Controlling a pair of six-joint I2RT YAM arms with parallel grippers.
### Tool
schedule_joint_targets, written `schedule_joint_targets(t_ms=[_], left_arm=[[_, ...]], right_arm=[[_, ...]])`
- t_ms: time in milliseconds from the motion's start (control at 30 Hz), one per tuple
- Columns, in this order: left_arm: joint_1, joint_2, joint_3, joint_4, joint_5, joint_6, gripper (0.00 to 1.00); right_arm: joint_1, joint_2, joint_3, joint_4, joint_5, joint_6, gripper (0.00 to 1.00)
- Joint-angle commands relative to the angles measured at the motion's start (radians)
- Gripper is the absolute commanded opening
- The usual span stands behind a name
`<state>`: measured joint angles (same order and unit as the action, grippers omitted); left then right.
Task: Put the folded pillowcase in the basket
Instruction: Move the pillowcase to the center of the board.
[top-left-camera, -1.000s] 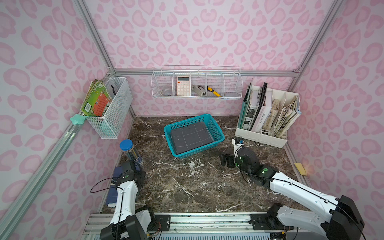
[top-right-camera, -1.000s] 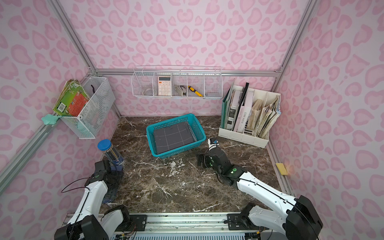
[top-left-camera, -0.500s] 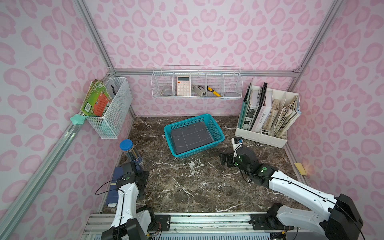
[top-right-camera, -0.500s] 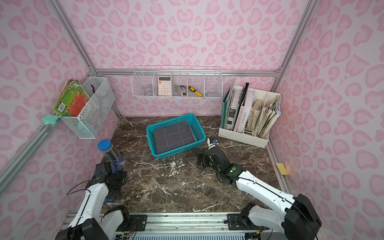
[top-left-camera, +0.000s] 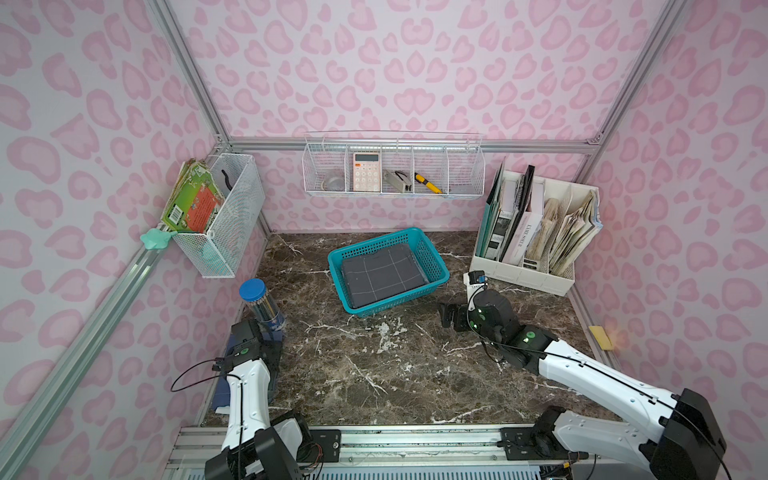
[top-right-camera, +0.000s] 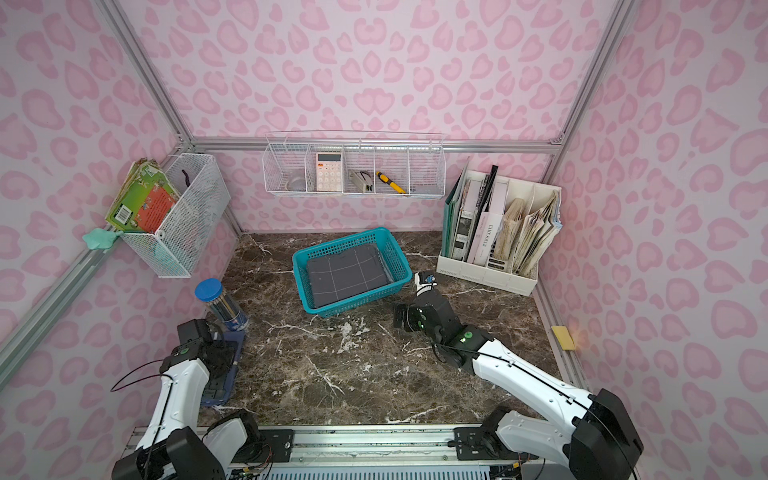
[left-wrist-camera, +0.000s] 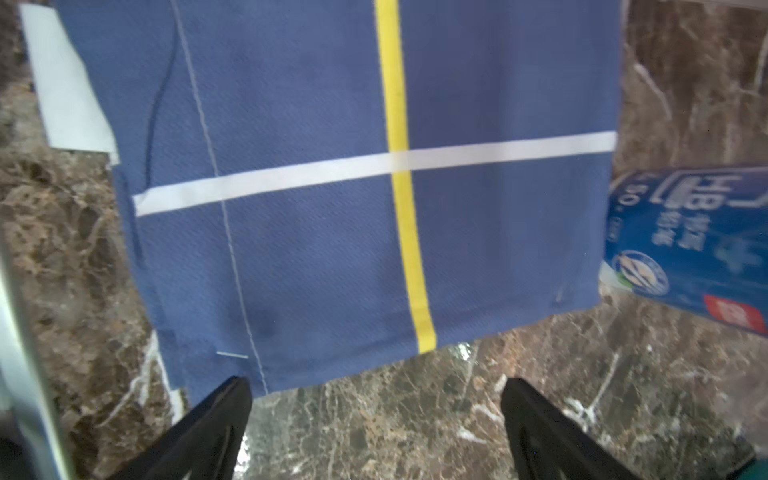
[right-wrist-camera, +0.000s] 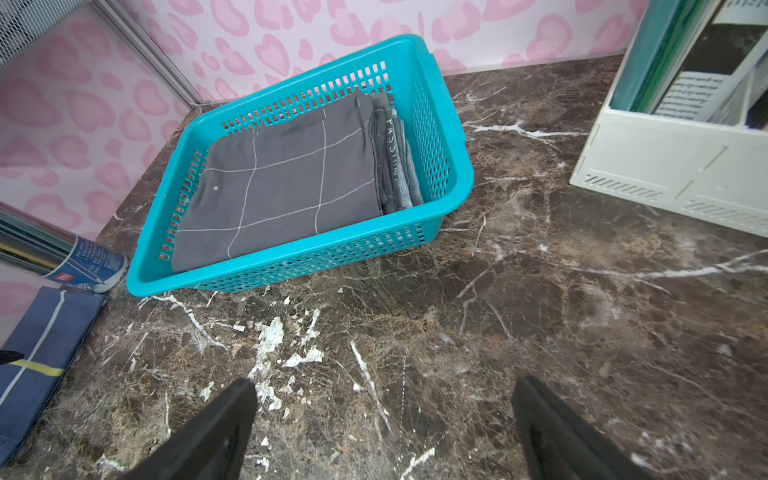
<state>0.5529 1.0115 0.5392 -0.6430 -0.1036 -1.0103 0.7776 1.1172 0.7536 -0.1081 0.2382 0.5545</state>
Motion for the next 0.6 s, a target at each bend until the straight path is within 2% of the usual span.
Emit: schedule_joint_targets(t_ms=[0, 167, 333, 567], left_arm=[[0.052, 0.037, -0.009, 0.043, 0.062, 0.009, 0.99], [0.066, 0.119, -0.008, 0.072, 0.121, 0.014, 0.99], [0.055, 0.121, -0.029, 0.074, 0.164, 0.030, 0.99], [-0.180, 0.048, -0.085, 0.034, 0.139, -0.031, 0.98]], right_arm=[[0.000, -0.023, -0.012, -0.021, 0.019, -0.008, 0.99], [-0.001, -0.074, -0.089, 0.018, 0.029, 0.030, 0.99], [-0.008, -0.083, -0.110, 0.025, 0.029, 0.032, 0.99], [-0.024, -0.090, -0.115, 0.047, 0.041, 0.017, 0.99]])
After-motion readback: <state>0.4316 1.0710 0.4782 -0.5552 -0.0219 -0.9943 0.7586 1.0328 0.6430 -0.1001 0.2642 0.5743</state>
